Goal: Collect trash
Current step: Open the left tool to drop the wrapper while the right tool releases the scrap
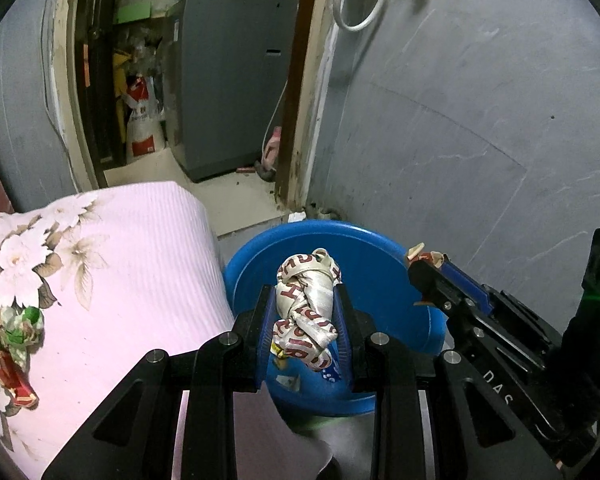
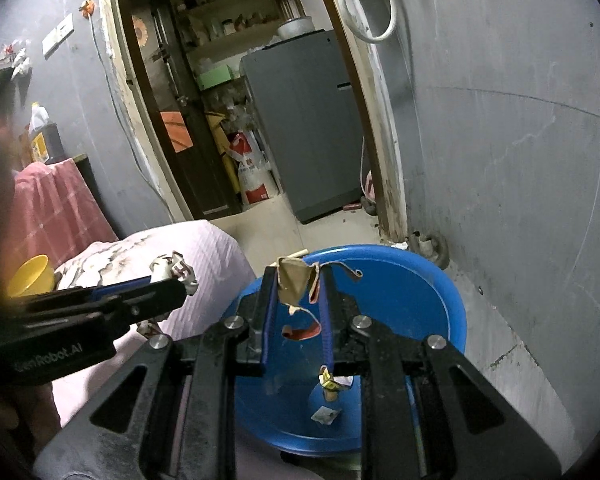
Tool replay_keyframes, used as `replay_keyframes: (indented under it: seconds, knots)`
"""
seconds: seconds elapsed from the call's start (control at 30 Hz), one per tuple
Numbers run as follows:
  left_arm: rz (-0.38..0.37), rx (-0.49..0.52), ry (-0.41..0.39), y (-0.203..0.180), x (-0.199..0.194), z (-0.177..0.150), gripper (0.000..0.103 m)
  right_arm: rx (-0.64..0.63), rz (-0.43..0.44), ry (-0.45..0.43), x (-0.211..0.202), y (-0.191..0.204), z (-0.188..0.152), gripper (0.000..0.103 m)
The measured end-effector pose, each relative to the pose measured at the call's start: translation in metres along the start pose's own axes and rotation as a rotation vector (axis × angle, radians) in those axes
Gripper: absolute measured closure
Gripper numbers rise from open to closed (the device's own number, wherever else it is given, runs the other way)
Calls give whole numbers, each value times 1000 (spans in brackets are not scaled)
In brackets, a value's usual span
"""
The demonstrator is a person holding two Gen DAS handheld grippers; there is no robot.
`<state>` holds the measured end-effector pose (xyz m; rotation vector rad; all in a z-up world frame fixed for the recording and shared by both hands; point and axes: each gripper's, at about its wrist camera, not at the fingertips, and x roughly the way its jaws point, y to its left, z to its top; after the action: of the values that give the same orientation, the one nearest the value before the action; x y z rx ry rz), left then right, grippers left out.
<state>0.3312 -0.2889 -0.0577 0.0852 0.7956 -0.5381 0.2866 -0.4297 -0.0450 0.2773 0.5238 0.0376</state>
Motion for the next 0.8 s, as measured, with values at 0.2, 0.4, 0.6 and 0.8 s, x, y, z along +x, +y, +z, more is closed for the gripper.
replay_keyframes:
  seconds: [0.2,0.4,0.6,0.8]
  knots:
    - [12,2,41,1,11,-4,68,27,-12,37,9,-6,-4,60]
    - [13,-7,33,3,9,-4,68,39,-21,36,6,-10,-6,56]
    - [14,-10,26,4,4,-5,68,35,-26,29,3,-9,-5,55]
    - [11,-21,5,8,-8,-2,68,23,-28,19,-4,-1,0,55]
